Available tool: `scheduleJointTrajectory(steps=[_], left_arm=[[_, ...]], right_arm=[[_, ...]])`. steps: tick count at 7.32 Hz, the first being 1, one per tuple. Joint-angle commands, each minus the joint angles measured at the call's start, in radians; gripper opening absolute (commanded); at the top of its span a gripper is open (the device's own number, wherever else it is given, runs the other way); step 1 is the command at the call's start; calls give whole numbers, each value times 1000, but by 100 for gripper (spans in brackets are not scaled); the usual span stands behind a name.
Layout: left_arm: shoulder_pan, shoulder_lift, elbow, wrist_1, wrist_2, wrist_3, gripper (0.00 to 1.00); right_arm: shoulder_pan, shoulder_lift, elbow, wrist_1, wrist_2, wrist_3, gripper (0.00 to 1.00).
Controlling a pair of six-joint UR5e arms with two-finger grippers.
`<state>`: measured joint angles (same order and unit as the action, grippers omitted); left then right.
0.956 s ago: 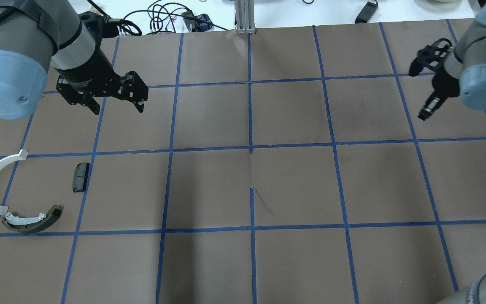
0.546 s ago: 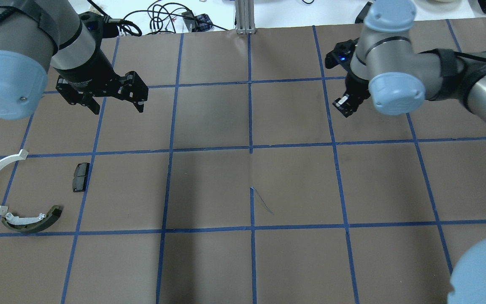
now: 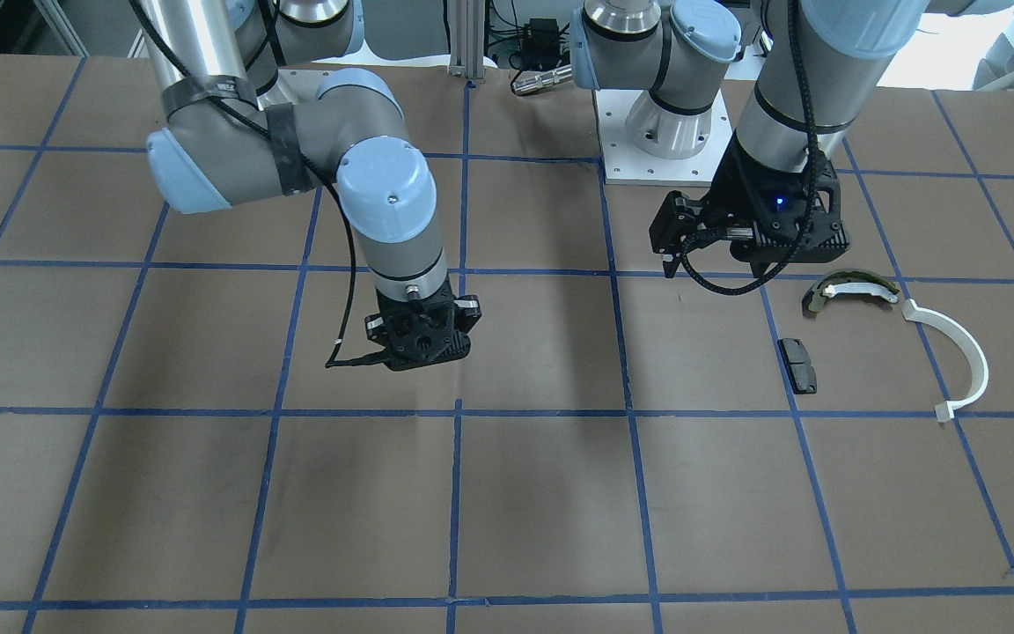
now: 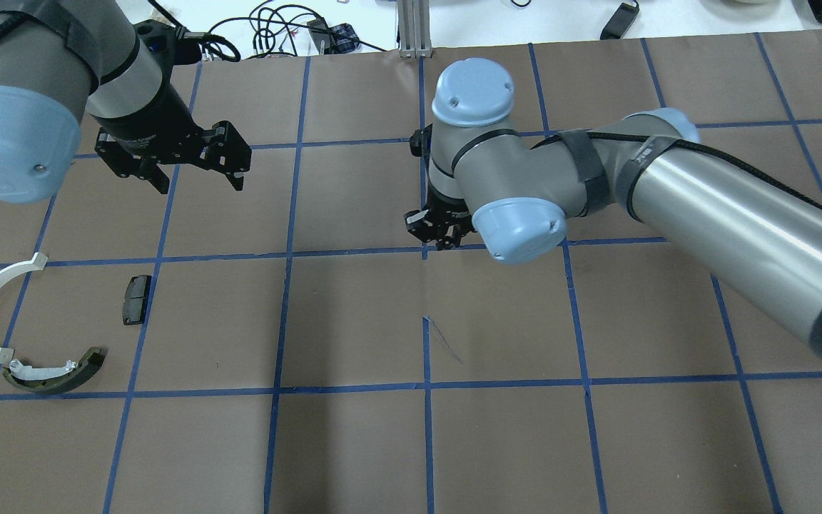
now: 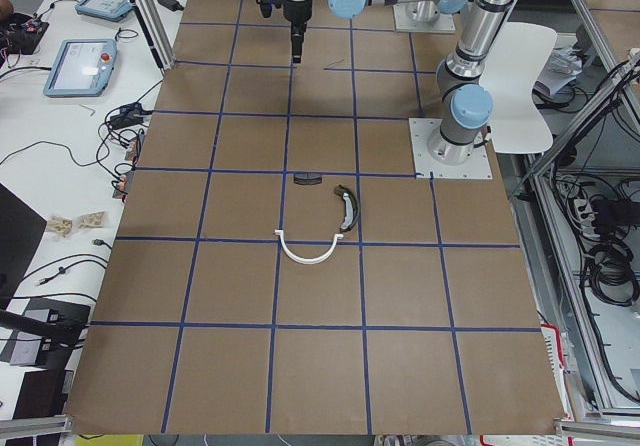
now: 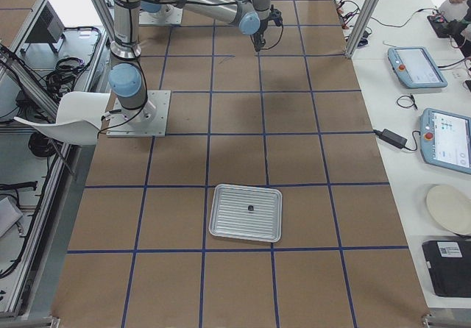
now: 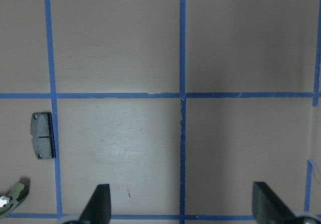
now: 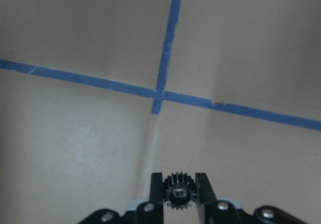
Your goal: Place bearing gear from tray to pile
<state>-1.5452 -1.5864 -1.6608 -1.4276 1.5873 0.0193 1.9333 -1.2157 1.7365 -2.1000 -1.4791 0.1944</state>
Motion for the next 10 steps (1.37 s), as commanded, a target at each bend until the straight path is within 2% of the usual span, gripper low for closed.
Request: scheduleJointTrajectory(steps=[1, 2, 3, 4, 5, 6, 7, 8, 10], left_arm=[[-1, 6, -2, -1, -7, -1, 100], [-1, -12, -4, -5, -6, -1, 100], [-1, -15, -5, -13, -7, -4, 100], [-1, -15, -5, -17, -3, -5, 100], [-1, -18, -7, -25, -4, -5, 100], [-1, -17, -11, -25, -9, -9, 100], [-1, -20, -23, -25, -9, -10, 100], [-1, -23, -69, -8, -9, -15, 100], [-18, -40, -195, 141, -15, -62, 100]], right_arm=[[88, 60, 5, -15, 71, 214, 0], [105, 76, 5, -21, 68, 273, 12], [105, 78, 5, -22, 62, 280, 30], [105, 81, 9, -20, 60, 280, 70], [104, 78, 0, -28, 50, 284, 94], [90, 71, -9, -35, 25, 275, 100], [52, 65, -12, -32, 2, 246, 100], [-27, 32, -18, -10, -89, 147, 100], [-205, -78, -17, 107, -96, -81, 100]])
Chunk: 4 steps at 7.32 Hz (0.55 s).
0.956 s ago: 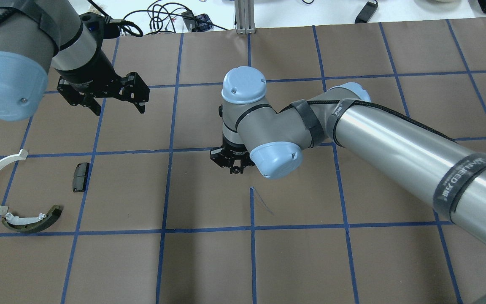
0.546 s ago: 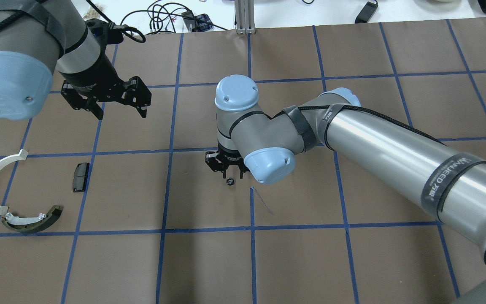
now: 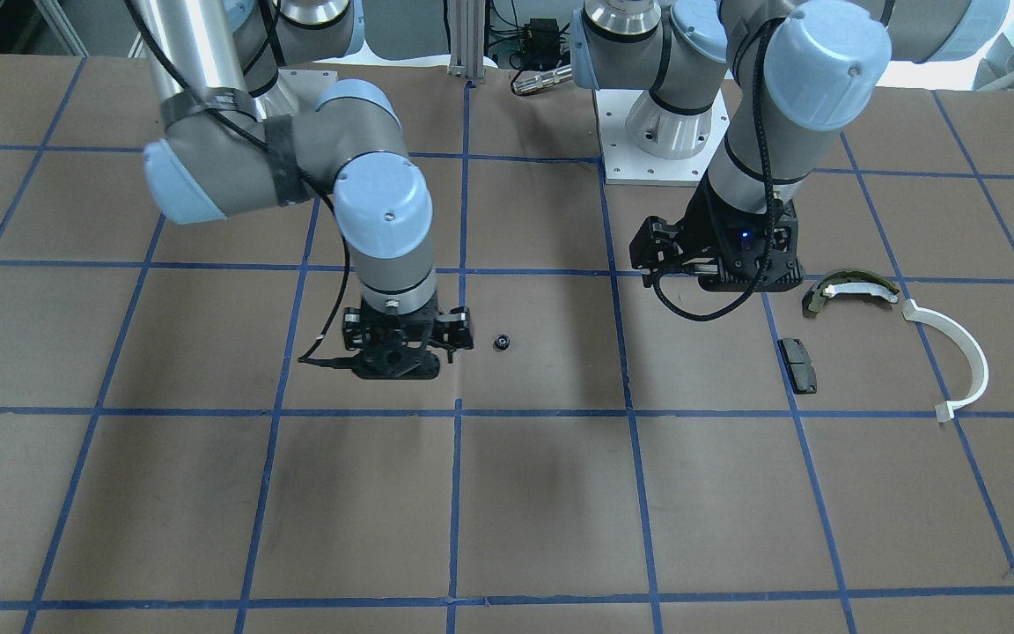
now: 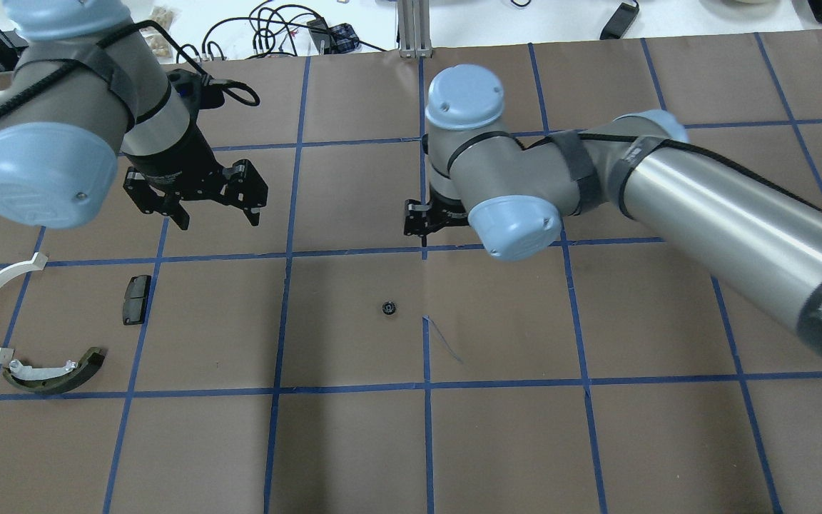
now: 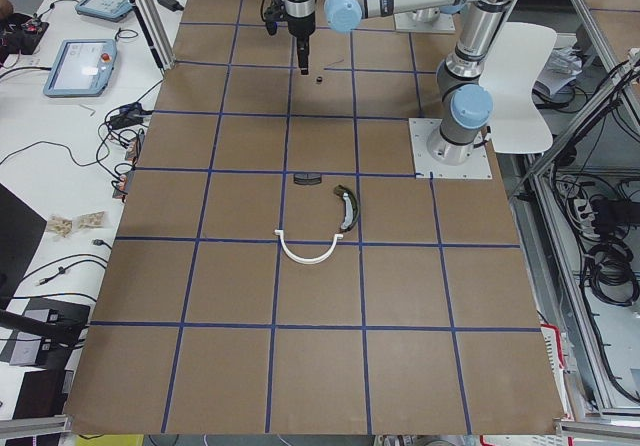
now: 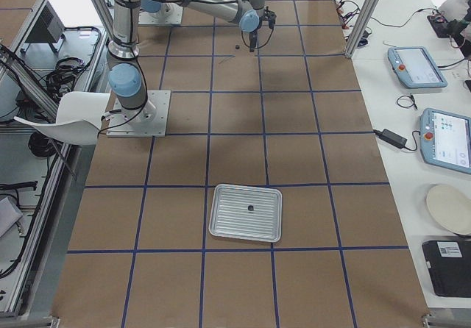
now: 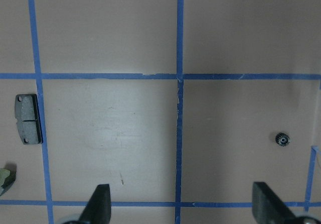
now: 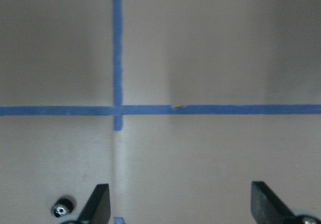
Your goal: Place bearing gear from tray to pile
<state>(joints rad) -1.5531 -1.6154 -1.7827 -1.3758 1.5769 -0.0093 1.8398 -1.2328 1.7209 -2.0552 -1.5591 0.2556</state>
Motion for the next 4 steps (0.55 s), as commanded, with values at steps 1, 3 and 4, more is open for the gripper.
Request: scheduleJointTrajectory(steps=[1, 3, 4], left_arm=[[-53, -17, -113, 134, -2, -82, 100], [-175, -55, -141, 204, -3, -98, 100], [-209, -96, -142, 240, -5, -125, 100]], right_arm=[[-211, -94, -1, 72, -15, -245, 100], [-491, -119, -3, 137, -19, -332, 100], [-613, -113, 2, 127, -24, -510, 100]])
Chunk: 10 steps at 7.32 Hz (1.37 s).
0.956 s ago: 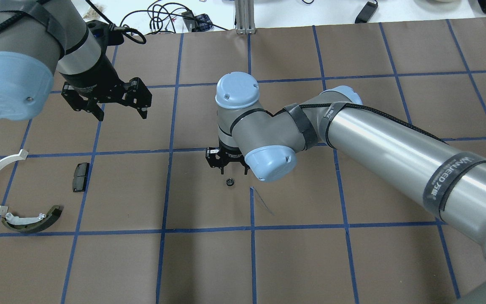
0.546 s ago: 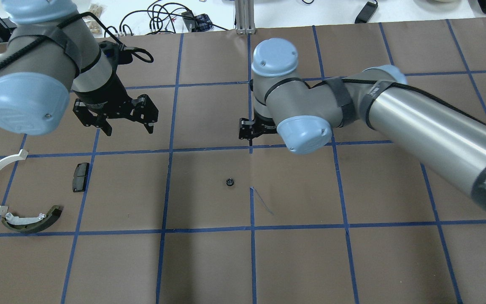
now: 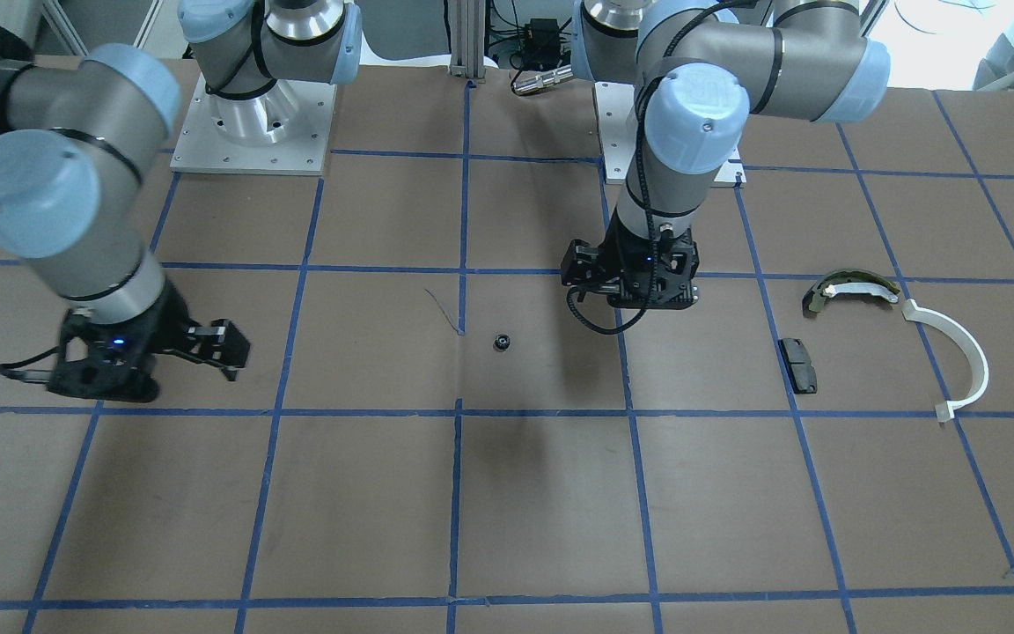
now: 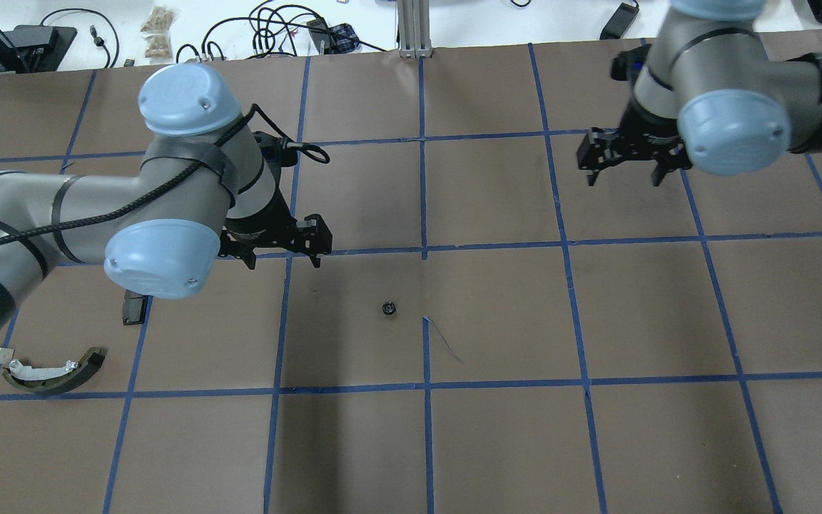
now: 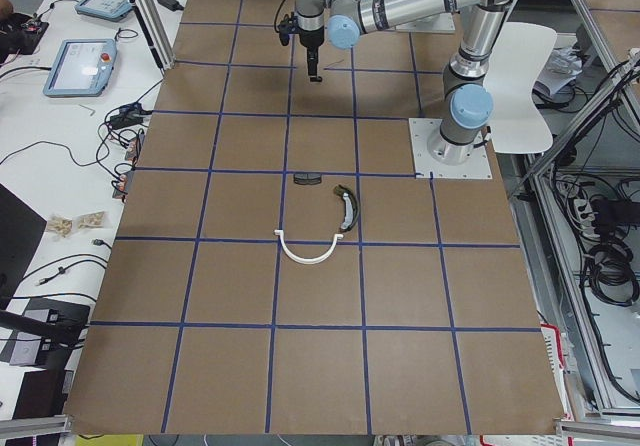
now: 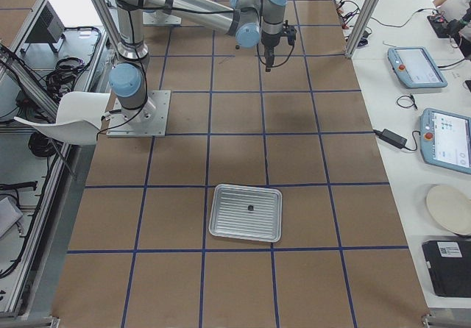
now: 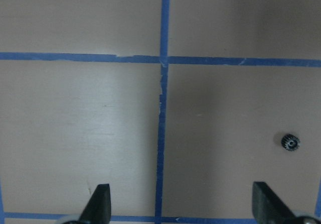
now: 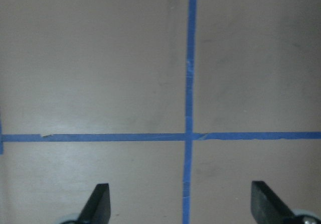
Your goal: Place bearing gear from tray to pile
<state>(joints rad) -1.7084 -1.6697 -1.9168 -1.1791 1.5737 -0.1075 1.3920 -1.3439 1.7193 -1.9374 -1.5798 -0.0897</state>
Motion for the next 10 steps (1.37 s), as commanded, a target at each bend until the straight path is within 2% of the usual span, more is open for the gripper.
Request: scheduleJointTrajectory(steps=[1, 4, 5, 7, 8, 9, 10], left_arm=[[-83, -86, -8, 118, -26, -29, 100], [-171, -206, -16, 258, -24, -41, 100], [-174, -238, -21, 292, -27, -41, 100], [-178, -290, -21, 332, -29, -41, 98], [-191, -310, -22, 358, -26, -41, 97], [-194, -323, -22, 363, -26, -44, 92], [-195, -323, -24, 361, -27, -44, 85]], right_arm=[[-270, 6, -1, 0, -3, -309, 100], [-538, 81, 3, -20, -2, -637, 100], [-624, 130, -3, -97, 4, -668, 100], [-695, 222, -6, -242, 14, -723, 100], [-734, 238, -10, -259, 14, -740, 100], [-748, 276, -10, -305, 14, -781, 100], [-748, 310, -12, -355, 15, -794, 96]])
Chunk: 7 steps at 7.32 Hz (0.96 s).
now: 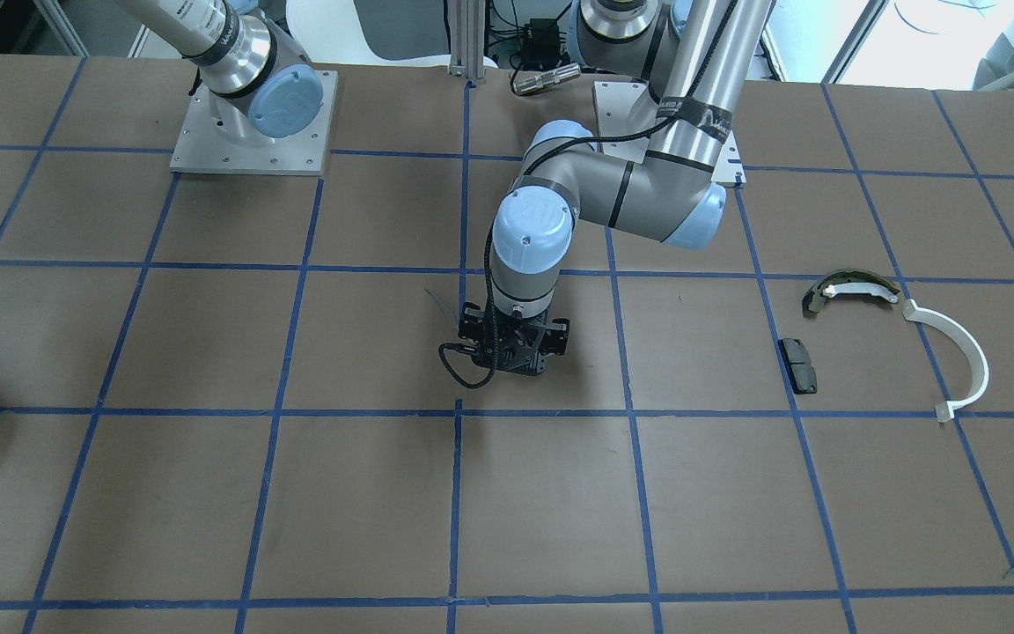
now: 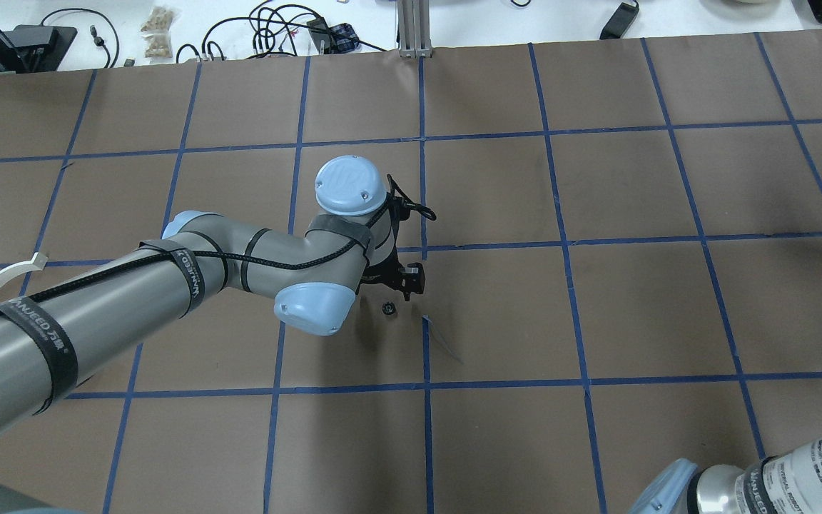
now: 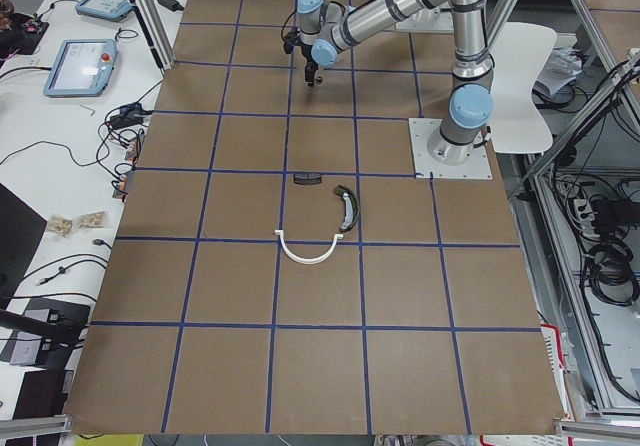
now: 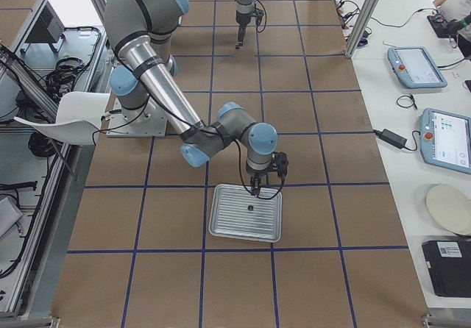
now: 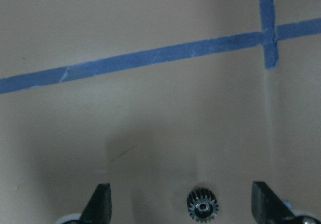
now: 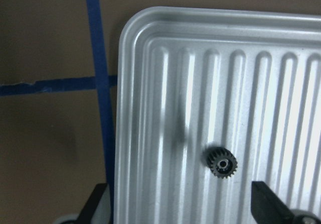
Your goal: Place bearing gear from tray to pile
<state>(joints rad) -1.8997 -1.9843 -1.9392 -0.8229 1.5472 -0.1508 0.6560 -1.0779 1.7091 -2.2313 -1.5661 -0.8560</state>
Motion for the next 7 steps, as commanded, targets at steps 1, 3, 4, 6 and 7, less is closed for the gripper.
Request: scheduleJointTrajectory(steps=[1, 3, 4, 6, 7], left_arm=[[-6, -8, -1, -1, -1, -1, 81], [-9, -7, -1, -12, 4, -1, 77], [-13, -8, -4, -16, 2, -1, 68], [-18, -5, -12, -25, 5, 2, 34], [-19, 1, -12, -25, 4, -1, 0]], right_arm=[[-13, 47, -2, -76, 1, -29, 89], [-13, 55, -2, -80, 0, -43, 78], [-13, 61, -2, -80, -14, -55, 64], [-13, 61, -3, -80, -15, -66, 57], [-13, 62, -14, -76, -15, -66, 49]])
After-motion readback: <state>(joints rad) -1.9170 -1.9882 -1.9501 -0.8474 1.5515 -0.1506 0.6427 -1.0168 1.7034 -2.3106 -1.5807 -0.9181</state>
